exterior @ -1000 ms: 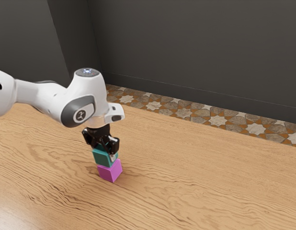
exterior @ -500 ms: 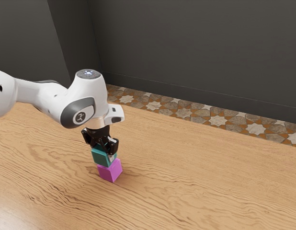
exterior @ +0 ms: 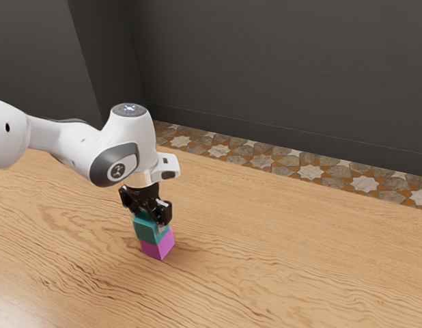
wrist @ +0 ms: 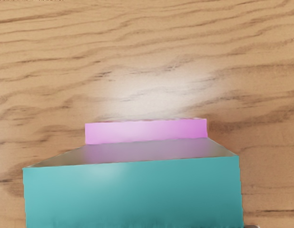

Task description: Pick up the blue block with one arm, and put the blue block on the pink block with one arm

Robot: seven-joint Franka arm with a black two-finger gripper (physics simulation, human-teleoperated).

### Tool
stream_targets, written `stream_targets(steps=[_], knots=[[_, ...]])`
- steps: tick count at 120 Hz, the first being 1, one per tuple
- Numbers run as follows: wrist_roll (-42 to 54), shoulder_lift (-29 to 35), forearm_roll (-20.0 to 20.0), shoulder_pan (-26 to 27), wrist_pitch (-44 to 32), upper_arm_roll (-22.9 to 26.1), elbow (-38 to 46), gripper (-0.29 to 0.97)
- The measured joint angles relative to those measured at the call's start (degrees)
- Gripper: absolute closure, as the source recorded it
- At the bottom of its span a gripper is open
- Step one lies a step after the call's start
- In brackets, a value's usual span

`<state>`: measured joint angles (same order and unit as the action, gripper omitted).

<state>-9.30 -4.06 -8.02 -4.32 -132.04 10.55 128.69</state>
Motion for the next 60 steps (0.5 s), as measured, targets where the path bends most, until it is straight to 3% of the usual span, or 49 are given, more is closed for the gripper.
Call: stream_targets(steps=[24,44,60], knots=[[0.96,1.24,-0.08,-0.01,0.39,-0.04,-0.87,0.07],[2.33,4.62,-1.50,-1.30,5.88,-0.31,-8.07,0.03],[6.36,4.89,1.60,-0.76,11.63,-2.13,-12.16,0.02]])
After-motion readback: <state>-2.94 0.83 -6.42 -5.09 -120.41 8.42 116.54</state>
